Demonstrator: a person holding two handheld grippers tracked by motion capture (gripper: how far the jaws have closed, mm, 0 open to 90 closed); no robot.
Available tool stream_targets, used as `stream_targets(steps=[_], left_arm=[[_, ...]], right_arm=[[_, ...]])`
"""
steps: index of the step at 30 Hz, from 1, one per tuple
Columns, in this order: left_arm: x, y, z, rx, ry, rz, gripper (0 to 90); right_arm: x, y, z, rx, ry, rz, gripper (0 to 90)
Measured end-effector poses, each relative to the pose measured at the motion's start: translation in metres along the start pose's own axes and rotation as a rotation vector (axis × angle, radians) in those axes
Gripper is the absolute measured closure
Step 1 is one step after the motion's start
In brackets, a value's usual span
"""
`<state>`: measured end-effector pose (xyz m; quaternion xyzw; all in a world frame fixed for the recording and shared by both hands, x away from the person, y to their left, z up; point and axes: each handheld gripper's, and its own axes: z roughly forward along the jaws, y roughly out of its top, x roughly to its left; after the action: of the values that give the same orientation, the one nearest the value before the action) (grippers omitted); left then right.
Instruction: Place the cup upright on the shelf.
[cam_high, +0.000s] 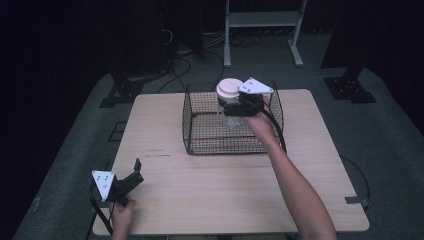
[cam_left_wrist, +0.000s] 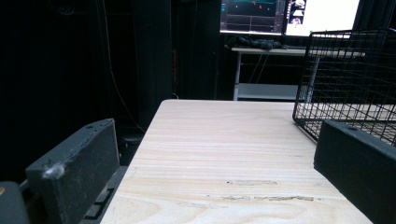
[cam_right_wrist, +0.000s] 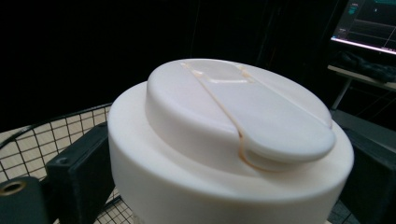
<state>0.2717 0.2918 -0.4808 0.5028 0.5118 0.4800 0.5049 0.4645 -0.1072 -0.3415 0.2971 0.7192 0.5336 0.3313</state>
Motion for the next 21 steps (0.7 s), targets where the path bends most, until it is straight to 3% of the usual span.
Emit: stream_targets(steps=[21], left_arm=[[0.001, 0.0, 0.0, -0.002, -0.001, -0.008, 0.0]], right_arm=[[0.001, -0.026, 0.026, 0.067, 0.03, 0.007, 4.5]])
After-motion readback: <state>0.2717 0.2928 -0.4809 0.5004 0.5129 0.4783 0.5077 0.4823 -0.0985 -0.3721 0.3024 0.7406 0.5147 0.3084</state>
